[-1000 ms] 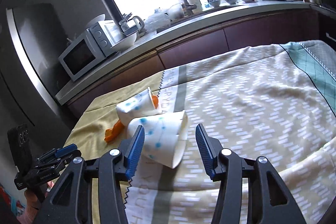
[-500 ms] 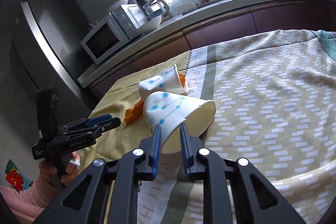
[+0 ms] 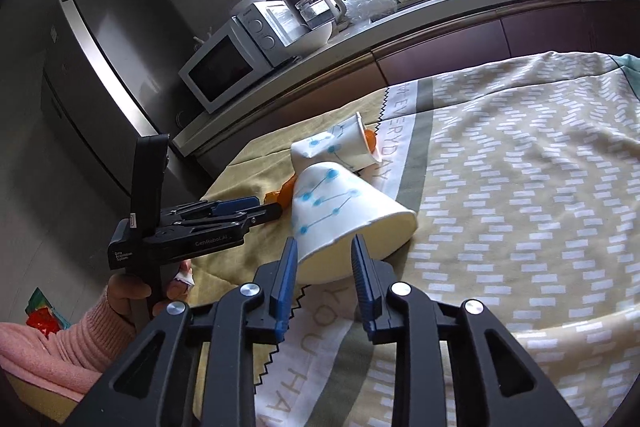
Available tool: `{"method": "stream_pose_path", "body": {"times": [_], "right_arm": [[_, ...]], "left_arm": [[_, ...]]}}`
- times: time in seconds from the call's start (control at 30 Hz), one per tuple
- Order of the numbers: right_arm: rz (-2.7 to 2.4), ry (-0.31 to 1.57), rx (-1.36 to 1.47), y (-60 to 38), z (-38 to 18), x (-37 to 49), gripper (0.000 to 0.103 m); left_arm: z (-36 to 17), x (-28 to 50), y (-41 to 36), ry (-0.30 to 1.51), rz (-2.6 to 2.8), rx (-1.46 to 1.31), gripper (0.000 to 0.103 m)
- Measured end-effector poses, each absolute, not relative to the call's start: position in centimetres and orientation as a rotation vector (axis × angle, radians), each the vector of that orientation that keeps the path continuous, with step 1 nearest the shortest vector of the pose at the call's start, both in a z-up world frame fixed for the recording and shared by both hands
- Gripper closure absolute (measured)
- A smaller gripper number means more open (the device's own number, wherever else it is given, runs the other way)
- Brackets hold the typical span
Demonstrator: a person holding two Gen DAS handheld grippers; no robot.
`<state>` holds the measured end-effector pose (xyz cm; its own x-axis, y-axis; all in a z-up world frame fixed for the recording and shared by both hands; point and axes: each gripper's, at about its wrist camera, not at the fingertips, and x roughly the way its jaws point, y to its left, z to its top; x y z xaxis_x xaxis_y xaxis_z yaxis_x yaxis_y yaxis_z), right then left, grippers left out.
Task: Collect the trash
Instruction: 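Grasp the blue-dotted paper cup rim with the right tool while the left tool approaches the orange peel, then lift the paper cup with the right tool while the left tool closes on the orange peel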
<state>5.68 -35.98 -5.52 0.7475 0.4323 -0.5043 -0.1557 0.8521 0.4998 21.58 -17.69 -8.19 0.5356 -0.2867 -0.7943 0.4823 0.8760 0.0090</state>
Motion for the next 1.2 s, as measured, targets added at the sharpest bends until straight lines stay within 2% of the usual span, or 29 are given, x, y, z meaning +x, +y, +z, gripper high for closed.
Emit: {"method": "stream_pose_path", "body": {"times": [0.1,0.17,0.2,0.4,0.5,0.63,1.0,1.07,1.13,1.2], "right_arm": [[0.323,0.619,0.471,-37.8,-4.5,6.0,0.074],[0.328,0.631,0.475,-38.3,-4.1,7.6,0.066],[0.341,0.649,0.468,-38.2,-4.1,8.7,0.058],[0.372,0.734,0.427,-35.8,-4.7,16.0,0.057],[0.393,0.783,0.417,-34.4,-5.2,18.4,0.058],[0.451,0.800,0.404,-32.6,-5.2,18.5,0.069],[0.530,0.778,0.477,-31.4,-4.8,18.2,0.072],[0.526,0.787,0.540,-32.0,-5.5,18.7,0.076],[0.534,0.797,0.603,-32.5,-6.2,19.2,0.087],[0.553,0.793,0.653,-32.8,-6.6,19.4,0.092]], "left_arm": [[-8.6,21.8,-18.1,0.903,-0.460,0.252,0.054],[-8.5,21.8,-18.1,0.902,-0.458,0.250,0.055],[-8.5,21.9,-18.1,0.902,-0.454,0.246,0.058],[-8.4,22.0,-17.6,0.904,-0.433,0.248,0.073],[-8.4,22.2,-17.5,0.909,-0.432,0.239,0.073],[-8.4,22.1,-17.5,0.909,-0.430,0.231,0.073],[-8.4,22.3,-17.1,0.906,-0.416,0.215,0.074],[-8.4,22.3,-17.1,0.904,-0.415,0.210,0.074],[-8.5,22.3,-17.0,0.903,-0.417,0.200,0.074],[-8.5,22.2,-16.8,0.902,-0.420,0.192,0.074]]}}
